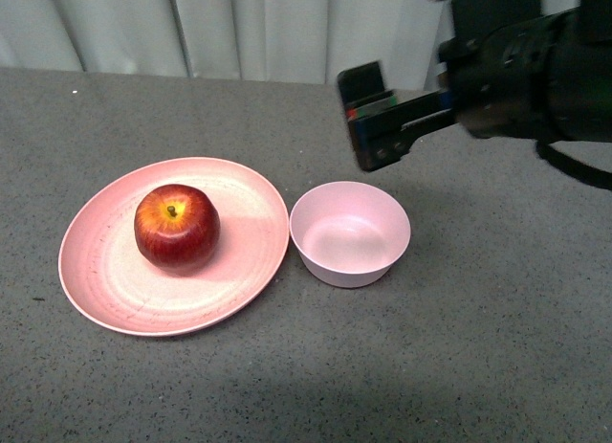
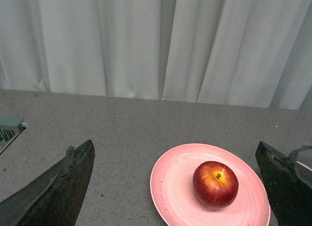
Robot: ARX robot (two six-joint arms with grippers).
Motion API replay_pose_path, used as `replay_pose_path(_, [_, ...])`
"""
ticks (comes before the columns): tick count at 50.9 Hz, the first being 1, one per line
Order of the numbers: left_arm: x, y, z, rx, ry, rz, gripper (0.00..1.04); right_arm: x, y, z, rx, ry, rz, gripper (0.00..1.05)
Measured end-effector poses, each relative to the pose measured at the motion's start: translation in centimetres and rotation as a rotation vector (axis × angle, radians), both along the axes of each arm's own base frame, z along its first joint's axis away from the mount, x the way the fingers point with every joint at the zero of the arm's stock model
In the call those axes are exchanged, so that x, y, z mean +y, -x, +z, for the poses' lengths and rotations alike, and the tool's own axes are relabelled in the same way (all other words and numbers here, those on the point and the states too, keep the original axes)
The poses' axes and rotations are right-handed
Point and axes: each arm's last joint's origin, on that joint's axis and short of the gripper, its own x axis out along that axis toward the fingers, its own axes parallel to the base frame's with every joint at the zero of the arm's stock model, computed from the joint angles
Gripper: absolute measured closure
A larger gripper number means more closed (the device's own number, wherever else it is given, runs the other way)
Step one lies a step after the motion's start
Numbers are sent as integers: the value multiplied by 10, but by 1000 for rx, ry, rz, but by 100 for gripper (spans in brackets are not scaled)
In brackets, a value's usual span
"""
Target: Move apple from plate to bowl
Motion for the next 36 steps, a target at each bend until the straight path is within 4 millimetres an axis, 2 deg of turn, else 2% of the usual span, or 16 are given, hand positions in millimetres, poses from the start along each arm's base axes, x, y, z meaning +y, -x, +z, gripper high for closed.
replay_pose_path(8, [0,0,0,0,0,0,7,-34,20,7,-126,17,-198,9])
replay_pose_path(15, [0,0,0,0,0,0,7,-76,49,14,-309,19,-431,11])
replay_pose_path(18, [0,0,0,0,0,0,7,-95,72,16,-398,-98,-397,24])
replay_pose_path(20, [0,0,0,0,0,0,7,-105,89,15,-400,-128,-390,33])
replay_pose_path(24, [0,0,0,0,0,0,7,-114,108,14,-400,-142,-408,46])
replay_pose_path(32, [0,0,0,0,0,0,7,-121,133,14,-401,-158,-406,81])
replay_pose_path(36, [0,0,0,0,0,0,7,-127,140,14,-398,-166,-385,94])
